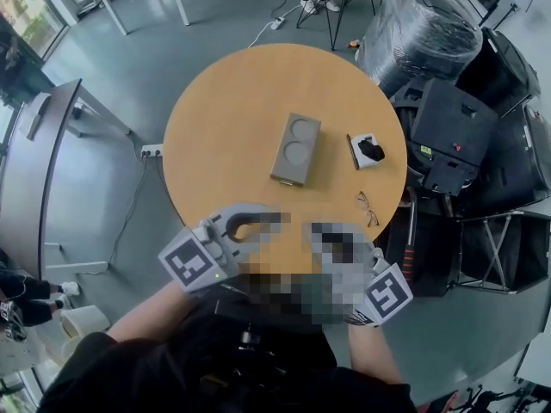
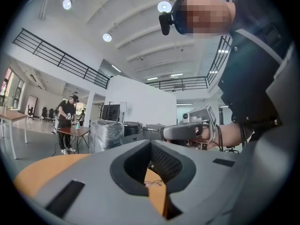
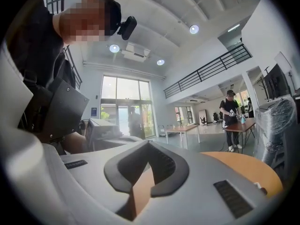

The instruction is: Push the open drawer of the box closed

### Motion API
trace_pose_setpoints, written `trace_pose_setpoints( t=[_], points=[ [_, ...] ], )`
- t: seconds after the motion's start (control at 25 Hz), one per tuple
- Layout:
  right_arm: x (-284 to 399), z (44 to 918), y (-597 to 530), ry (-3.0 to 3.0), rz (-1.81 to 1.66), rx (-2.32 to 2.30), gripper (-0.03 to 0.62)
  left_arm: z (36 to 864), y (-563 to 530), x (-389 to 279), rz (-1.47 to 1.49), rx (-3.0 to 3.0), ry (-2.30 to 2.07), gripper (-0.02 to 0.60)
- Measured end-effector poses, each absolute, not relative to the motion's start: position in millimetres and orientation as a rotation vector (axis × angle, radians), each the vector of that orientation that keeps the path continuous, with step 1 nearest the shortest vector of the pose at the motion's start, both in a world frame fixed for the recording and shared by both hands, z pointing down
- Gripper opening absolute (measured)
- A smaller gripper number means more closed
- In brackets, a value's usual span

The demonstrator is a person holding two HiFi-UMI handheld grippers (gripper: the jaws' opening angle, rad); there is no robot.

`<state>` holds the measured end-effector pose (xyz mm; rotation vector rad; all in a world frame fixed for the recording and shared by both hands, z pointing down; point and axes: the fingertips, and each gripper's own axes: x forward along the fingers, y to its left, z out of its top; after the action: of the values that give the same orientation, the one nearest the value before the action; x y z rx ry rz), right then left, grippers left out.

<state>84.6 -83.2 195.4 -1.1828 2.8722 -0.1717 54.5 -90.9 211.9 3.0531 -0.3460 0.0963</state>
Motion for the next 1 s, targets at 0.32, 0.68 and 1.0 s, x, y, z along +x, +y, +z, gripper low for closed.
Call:
trace_pose_setpoints(
  t=[0.32, 0.68, 1.0],
  points=[
    [79.3, 190.8, -86.4, 2.886, -0.178, -1.148, 0.012, 199.7, -91.8, 53.3, 0.100, 3.063, -0.358, 0.032],
    [72.1, 198.2, -98.2, 2.901, -0.181, -1.125, 0.011, 203.4, -101.1, 49.5, 0.101, 3.066, -0.360, 0.032],
    [72.0, 211.4, -104.9, 2.903, -0.180, -1.133, 0.011, 216.5, -106.2, 50.1, 0.083, 3.058, -0.358, 0.032]
  ],
)
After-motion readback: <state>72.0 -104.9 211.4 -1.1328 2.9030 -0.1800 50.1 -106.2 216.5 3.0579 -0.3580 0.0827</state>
